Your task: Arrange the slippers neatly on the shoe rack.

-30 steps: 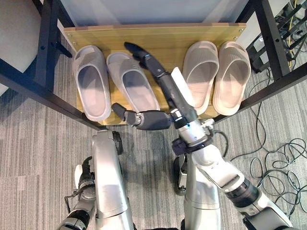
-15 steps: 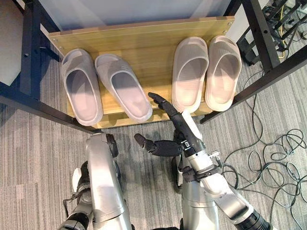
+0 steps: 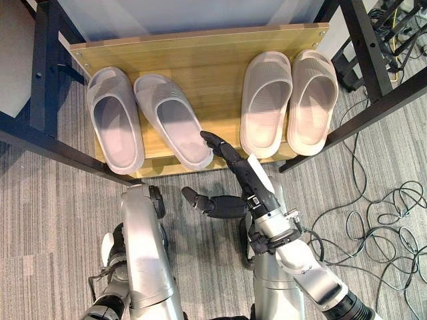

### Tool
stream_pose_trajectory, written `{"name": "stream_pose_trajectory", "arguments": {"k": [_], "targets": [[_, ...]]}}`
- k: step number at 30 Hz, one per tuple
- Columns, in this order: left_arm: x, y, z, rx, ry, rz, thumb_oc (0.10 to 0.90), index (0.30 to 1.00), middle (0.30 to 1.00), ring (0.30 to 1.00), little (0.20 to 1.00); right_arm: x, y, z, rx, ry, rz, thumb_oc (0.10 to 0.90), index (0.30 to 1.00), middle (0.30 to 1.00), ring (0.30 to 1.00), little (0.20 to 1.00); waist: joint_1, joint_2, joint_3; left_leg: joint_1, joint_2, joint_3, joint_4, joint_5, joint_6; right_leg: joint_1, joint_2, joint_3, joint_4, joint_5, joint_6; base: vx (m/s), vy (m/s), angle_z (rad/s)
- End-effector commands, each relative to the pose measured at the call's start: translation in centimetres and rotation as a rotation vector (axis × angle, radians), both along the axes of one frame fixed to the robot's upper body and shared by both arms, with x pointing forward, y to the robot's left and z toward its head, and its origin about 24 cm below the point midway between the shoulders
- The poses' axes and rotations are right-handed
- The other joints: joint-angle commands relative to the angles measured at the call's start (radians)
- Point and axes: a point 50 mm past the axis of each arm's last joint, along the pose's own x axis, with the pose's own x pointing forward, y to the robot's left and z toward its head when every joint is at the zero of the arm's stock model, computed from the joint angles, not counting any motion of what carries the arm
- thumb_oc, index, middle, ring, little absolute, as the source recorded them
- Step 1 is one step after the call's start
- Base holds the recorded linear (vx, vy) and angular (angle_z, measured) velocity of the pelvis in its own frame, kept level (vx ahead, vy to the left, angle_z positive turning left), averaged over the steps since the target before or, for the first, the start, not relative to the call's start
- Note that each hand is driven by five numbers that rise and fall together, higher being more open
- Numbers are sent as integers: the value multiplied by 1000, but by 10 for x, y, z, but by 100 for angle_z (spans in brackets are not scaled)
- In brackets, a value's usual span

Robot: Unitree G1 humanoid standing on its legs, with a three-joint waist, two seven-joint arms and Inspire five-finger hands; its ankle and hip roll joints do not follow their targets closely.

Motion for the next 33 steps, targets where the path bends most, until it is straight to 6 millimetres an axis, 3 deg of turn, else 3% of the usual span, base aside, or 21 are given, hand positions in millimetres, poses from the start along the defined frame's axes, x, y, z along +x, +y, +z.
{"name": "stream_pose_trajectory", "arguments": {"k": [1, 11, 23, 25, 28, 30, 33], "targets": [[4, -25, -4, -14, -23, -89, 800, 900, 900, 900, 900, -19, 18, 55, 130, -245, 169, 800, 900, 900, 900, 900, 46, -11, -33, 20, -77, -11, -90, -25, 109, 10, -33, 42, -102, 21, -113, 0, 0, 0], [4, -23, -5, -16, -4, -90, 800, 900, 900, 900, 900, -18, 43, 60, 241, -76, 439, 800, 900, 900, 900, 900, 65, -7, -33, 20, -76, -13, -85, -23, 102, 10, -27, 39, -95, 26, -111, 0, 0, 0], [5, -25, -4, -29, -11, -93, 800, 900, 900, 900, 900, -14, 46, 73, 224, -138, 456, 800, 900, 900, 900, 900, 70, -3, -33, 20, -79, -17, -84, -22, 98, 10, -30, 38, -91, 27, -110, 0, 0, 0], [5, -26, -5, -37, -12, -89, 800, 900, 900, 900, 900, -16, 45, 78, 231, -180, 453, 800, 900, 900, 900, 900, 71, -2, -33, 20, -78, -16, -79, -23, 99, 10, -27, 39, -89, 27, -108, 0, 0, 0], [0, -25, -7, -44, -17, -73, 800, 900, 900, 900, 900, -35, 25, 103, 297, -425, 374, 800, 900, 900, 900, 900, 63, -3, -33, 20, -82, -17, -78, -24, 100, 10, -27, 39, -88, 24, -108, 0, 0, 0], [-6, -24, -8, -16, -20, -83, 800, 900, 900, 900, 900, -44, 10, 106, 264, -573, 213, 800, 900, 900, 900, 900, 56, -7, -33, 20, -82, -15, -78, -25, 102, 10, -26, 41, -86, 20, -110, 0, 0, 0], [-13, -25, -11, 1, -16, -91, 800, 900, 900, 900, 900, -47, -2, 102, 210, -653, 43, 800, 900, 900, 900, 900, 48, -6, -33, 20, -85, -16, -80, -25, 107, 10, -30, 42, -85, 15, -111, 0, 0, 0]]}}
